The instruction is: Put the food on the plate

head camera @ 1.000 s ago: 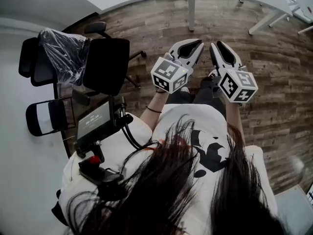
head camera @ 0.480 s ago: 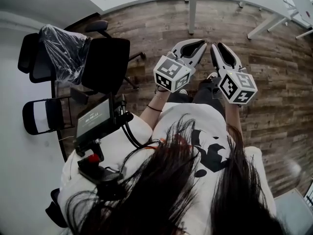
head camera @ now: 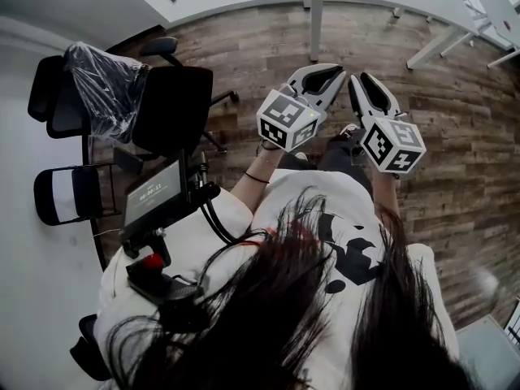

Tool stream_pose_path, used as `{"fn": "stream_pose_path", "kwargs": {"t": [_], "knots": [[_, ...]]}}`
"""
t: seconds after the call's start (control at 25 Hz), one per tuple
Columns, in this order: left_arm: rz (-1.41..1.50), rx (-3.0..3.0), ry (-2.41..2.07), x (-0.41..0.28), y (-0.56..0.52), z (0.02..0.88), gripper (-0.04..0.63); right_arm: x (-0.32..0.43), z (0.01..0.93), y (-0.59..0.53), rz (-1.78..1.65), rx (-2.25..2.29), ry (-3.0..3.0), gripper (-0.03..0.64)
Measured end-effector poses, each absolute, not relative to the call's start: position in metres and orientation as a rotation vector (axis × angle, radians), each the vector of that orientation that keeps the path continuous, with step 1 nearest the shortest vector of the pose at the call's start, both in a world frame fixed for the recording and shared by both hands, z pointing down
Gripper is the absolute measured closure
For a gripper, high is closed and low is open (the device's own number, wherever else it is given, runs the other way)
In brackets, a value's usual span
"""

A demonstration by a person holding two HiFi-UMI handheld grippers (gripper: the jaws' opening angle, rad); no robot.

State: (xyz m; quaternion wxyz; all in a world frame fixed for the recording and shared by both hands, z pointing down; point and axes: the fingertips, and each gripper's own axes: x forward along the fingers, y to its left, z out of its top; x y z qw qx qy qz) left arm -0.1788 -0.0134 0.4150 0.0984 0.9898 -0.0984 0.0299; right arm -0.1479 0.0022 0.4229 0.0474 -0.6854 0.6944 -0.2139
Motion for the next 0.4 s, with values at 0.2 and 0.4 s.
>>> {"fn": "stream_pose_path", "kwargs": {"t": [0.2, 0.4], "knots": [[0.082, 2.932, -0.289, -0.1763, -0.0132, 0.4118, 0.589, -0.1449, 0.422, 0.0044, -0.655, -2.105, 2.114, 0.505], [0.083, 2.945, -0.266, -0.1726, -0.0122, 0.4078, 0.589, -0.1404, 0.4199, 0.007, -0.658, -2.119, 2.086, 0.505]]}}
